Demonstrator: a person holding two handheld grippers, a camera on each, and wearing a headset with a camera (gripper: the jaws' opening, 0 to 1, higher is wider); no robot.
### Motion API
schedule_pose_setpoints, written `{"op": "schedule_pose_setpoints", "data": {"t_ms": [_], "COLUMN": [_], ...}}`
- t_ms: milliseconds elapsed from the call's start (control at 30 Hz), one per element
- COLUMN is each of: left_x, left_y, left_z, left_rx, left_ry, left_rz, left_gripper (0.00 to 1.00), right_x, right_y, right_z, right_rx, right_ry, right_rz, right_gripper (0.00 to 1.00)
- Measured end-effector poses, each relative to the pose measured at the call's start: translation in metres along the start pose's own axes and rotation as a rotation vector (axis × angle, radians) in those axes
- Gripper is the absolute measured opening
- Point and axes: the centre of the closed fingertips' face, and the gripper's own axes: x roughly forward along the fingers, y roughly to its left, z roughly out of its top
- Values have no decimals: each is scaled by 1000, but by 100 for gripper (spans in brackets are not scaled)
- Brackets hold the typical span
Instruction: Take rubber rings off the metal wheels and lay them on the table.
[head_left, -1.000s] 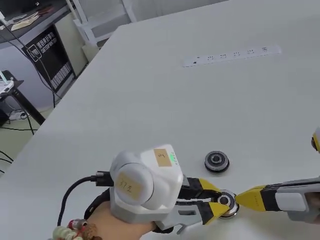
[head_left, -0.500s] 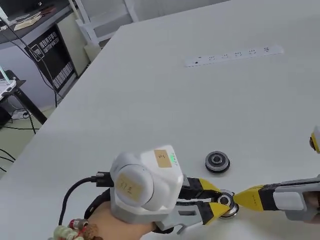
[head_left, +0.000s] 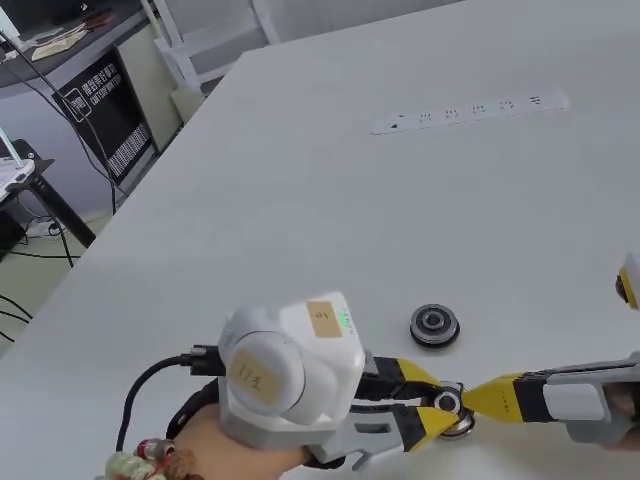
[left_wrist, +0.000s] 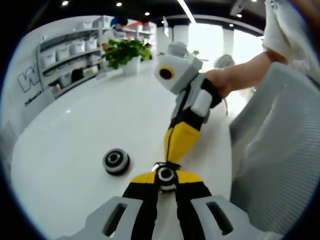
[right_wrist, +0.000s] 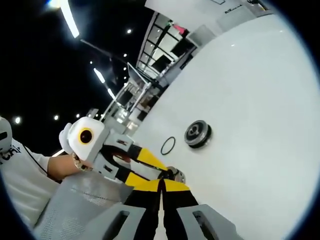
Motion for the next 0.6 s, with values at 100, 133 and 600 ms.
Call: {"op": "schedule_pose_setpoints", "data": {"t_ms": [100,133,600], "left_x": [0,0,1], "left_y": [0,0,-1], "left_z": [0,0,1], "left_rx": [0,0,-1], "left_ry": [0,0,0], "left_rz": [0,0,5], "left_gripper": [13,13,13], "right_x": [0,1,2], "right_y": [2,2,14], "right_z": [0,0,0], "right_rx": [1,1,29], "right_ry": [1,1,-10], "right_rz": [10,13,95], "right_gripper": [0,0,0]}}
